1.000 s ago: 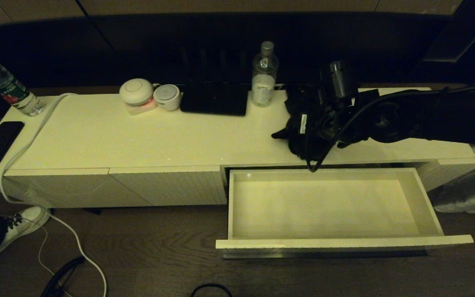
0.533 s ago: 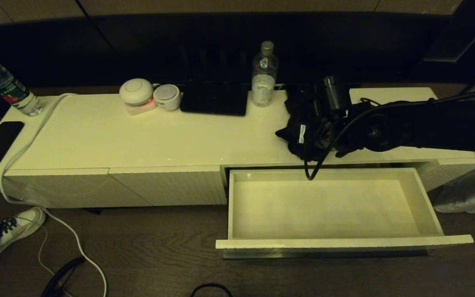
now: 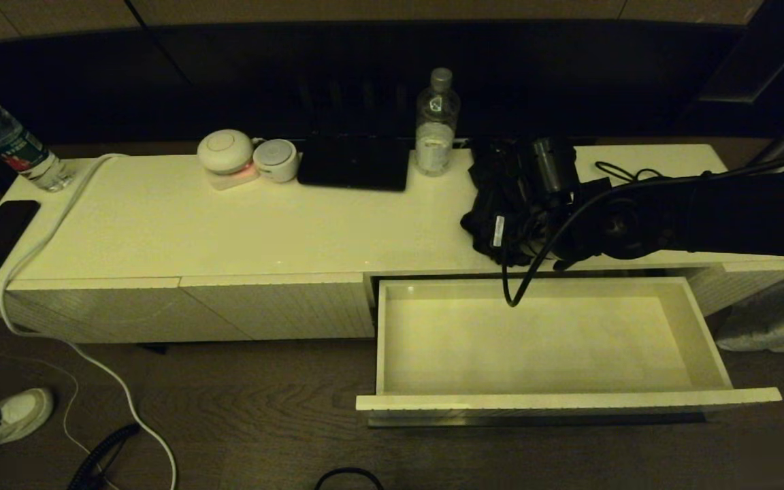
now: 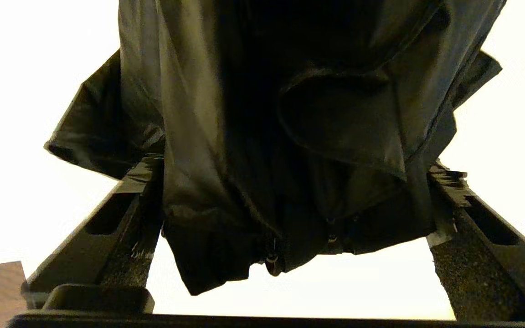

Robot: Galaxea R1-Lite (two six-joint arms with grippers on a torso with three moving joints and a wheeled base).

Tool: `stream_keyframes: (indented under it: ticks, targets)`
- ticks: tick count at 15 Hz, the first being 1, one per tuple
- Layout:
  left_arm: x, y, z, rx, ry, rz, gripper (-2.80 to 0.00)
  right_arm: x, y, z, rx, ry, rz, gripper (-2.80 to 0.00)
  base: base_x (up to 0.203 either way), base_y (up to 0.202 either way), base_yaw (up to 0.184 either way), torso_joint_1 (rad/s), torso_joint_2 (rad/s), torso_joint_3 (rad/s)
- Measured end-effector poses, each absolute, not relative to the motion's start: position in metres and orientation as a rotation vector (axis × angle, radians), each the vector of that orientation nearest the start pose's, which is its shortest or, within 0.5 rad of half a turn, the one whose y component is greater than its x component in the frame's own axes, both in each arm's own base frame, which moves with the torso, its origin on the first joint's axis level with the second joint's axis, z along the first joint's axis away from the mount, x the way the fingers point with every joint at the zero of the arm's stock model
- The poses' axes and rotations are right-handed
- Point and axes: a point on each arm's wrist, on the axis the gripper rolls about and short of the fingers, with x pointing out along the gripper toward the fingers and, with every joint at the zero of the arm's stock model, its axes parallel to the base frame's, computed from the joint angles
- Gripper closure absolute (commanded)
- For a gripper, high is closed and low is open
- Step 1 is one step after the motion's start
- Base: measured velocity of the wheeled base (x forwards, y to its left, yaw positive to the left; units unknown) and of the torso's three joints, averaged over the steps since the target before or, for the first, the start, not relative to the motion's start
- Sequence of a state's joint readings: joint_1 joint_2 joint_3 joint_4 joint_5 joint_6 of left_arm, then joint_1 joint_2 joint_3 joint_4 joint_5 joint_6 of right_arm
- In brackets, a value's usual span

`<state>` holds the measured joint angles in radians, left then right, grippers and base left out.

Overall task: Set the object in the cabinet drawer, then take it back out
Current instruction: Put the umbrella in the drawer

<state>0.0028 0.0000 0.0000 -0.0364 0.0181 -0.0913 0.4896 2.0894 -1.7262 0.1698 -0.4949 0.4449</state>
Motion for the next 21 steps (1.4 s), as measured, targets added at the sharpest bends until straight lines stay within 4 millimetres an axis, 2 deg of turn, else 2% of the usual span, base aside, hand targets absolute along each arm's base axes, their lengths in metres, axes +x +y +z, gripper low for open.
stream_keyframes:
  ticks: [7,12,17,21]
  targets:
    - [-0.023,0.000,0.079,-0.091,-0.037,0.019,0.00,0.376,0.190,0.220,0.160,0.471,-0.088,0.00,0.000,0.000,0.000,0.000,0.00,0.000]
    - [-0.023,0.000,0.079,-0.092,-0.037,0.019,0.00,0.362,0.182,0.227,0.042,0.475,-0.064,0.00,0.000,0.000,0.000,0.000,0.00,0.000]
    - [-0.023,0.000,0.079,-0.092,-0.037,0.019,0.00,0.331,0.165,0.236,-0.159,0.477,-0.021,0.00,0.000,0.000,0.000,0.000,0.00,0.000]
    - [-0.023,0.000,0.079,-0.091,-0.037,0.019,0.00,0.290,0.134,0.252,-0.341,0.469,0.065,0.00,0.000,0.000,0.000,0.000,0.00,0.000]
